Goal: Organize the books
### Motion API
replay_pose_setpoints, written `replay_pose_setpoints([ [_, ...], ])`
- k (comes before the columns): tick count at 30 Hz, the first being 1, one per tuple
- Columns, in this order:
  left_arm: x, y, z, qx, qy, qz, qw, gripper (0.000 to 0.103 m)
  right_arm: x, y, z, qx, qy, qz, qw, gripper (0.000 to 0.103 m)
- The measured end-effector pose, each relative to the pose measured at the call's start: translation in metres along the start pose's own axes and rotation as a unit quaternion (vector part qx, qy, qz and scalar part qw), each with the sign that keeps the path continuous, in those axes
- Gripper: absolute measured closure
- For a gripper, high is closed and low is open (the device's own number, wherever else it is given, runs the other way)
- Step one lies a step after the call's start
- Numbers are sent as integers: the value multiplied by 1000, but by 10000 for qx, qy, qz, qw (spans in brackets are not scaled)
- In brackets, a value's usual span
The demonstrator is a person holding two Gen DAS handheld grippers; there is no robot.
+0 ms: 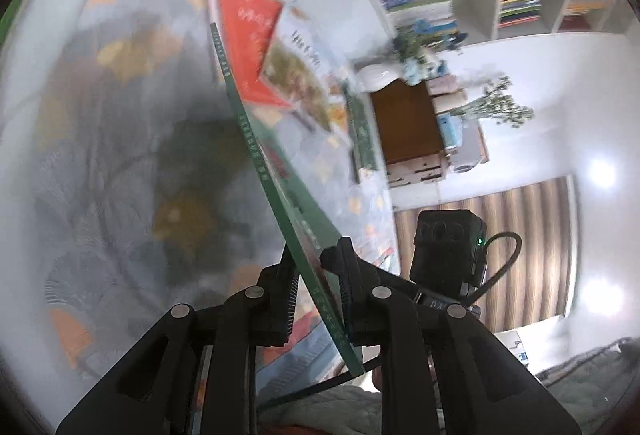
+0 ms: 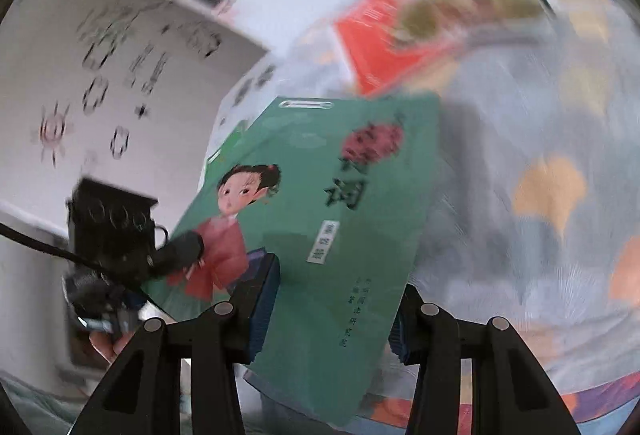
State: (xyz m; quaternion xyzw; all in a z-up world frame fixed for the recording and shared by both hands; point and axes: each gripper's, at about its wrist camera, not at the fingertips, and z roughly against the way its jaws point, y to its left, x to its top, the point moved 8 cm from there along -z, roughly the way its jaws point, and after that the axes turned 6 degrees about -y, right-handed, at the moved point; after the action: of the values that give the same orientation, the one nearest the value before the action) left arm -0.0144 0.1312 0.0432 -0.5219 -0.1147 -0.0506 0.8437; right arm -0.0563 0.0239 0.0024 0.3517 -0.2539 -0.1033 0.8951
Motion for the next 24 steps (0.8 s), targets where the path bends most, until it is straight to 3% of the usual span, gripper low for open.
replay_pose_setpoints([
  [5, 18, -10, 44, -14, -559, -152, 9983, 87, 22, 56, -1, -116, -177, 1033, 9944, 56],
  [9, 38, -7, 86, 205, -1068, -270, 9937, 87, 41, 102, -29, 6, -95, 1663, 9860, 56],
  [18, 83, 13, 174, 1277, -1988, -721, 9690, 87, 62, 189, -108, 397, 72, 2440, 9689, 54],
  [24, 105, 62, 203, 1494, -2240, -337, 9625, 86, 67, 217, -159, 400, 201, 2752, 9603, 54],
])
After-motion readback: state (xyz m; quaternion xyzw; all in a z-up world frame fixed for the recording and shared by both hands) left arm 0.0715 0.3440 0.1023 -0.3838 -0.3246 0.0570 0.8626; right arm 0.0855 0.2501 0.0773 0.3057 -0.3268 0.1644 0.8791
